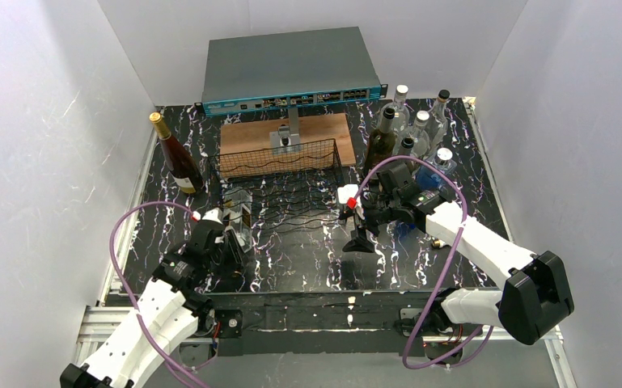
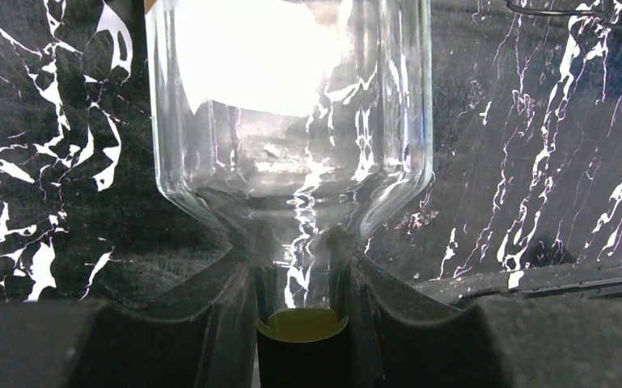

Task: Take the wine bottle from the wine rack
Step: Pick up the wine bottle from the wine rack.

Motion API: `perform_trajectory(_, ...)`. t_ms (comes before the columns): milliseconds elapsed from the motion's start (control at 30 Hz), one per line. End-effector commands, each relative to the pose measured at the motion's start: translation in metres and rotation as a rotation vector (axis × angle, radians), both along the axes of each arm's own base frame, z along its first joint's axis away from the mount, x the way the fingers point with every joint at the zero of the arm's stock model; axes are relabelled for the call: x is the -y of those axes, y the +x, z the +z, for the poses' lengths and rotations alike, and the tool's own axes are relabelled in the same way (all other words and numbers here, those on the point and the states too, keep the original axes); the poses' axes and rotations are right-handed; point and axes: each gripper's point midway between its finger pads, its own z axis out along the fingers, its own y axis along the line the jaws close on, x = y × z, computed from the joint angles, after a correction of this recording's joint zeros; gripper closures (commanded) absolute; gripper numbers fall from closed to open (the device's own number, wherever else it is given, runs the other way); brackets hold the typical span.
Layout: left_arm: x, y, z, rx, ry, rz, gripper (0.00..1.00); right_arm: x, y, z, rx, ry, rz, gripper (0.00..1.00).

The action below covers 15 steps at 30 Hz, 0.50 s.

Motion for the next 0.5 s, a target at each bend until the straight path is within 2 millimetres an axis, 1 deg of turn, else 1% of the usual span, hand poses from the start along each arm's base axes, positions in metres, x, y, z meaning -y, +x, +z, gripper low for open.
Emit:
perform_trajectory(0, 0.010, 0.010, 0.036, 0.091, -0.060, -0.017, 1.00, 0.000, -0.008, -0.003, -0.020, 0.001, 0.025, 0.02)
perform_trajectory(200, 0.010, 0.008, 0.046, 0.125, -0.076, -0.023, 1.00, 0.000, -0.008, -0.004, -0.022, -0.001, 0.025, 0.02)
perform_trajectory(267, 0.014, 0.004, 0.050, 0.119, -0.099, -0.045, 1.00, 0.000, -0.008, -0.004, -0.024, -0.002, 0.026, 0.01)
perform_trajectory(467, 0.016, -0.005, 0.056, 0.106, -0.122, -0.056, 1.00, 0.000, -0.008, -0.005, -0.023, -0.003, 0.028, 0.02)
